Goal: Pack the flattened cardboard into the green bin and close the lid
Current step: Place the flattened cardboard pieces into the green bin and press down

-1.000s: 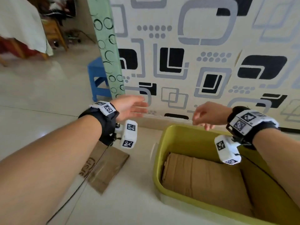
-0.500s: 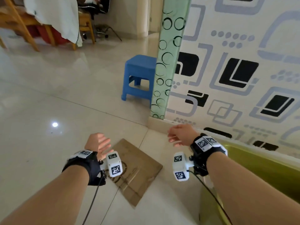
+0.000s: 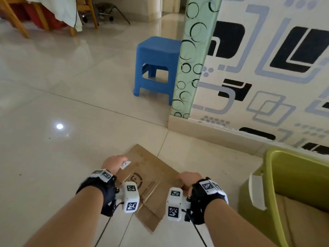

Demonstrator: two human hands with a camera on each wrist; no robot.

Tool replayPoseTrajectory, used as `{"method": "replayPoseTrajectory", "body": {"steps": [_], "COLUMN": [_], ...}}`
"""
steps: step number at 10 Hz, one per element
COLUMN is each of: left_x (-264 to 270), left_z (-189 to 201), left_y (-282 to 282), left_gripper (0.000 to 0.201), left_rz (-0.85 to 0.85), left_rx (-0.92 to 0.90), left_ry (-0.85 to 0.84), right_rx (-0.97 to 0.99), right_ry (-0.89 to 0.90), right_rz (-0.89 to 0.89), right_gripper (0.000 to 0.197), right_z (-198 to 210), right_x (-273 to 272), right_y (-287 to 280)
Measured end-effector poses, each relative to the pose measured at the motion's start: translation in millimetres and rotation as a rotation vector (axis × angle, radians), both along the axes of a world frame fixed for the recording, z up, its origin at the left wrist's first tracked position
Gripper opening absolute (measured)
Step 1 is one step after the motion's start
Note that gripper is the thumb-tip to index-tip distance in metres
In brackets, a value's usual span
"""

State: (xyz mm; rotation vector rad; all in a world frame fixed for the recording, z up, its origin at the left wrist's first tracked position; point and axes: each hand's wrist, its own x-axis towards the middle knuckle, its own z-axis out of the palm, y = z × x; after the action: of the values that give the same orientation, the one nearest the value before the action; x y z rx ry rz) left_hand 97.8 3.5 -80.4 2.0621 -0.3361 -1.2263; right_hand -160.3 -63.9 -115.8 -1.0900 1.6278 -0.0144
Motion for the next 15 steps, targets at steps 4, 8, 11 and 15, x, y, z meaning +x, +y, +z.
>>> {"method": "replayPoseTrajectory", "body": {"steps": [4,8,11,15], "left_x": [14,-143,-353,-447], "left_z": [20,225,260,151], "left_y": [-5,-6,-22,-34], "left_gripper": [0.094,0.045,0.062,0.068], "left_rz": [-0.175,-0.316,-0.651,-0.825], "left_rx": [0.139,-0.273,-0.38,-0.076], "left_ry": [-0.093,-0.109,-0.024,-0.296], "right_rx": [-0.078,-0.428,-0.345,-0.244], "right_ry": [-0.257,-0.287,-0.072,0.083], "right_rz": [-0.188,-0.228,-0.307,-0.207], "right_gripper": [0.049,0.039,0.041,0.033], "right_z": [57,273,294,203], "right_x": [-20,-166,-406,-477], "right_y": [-23,-21,7,26]}}
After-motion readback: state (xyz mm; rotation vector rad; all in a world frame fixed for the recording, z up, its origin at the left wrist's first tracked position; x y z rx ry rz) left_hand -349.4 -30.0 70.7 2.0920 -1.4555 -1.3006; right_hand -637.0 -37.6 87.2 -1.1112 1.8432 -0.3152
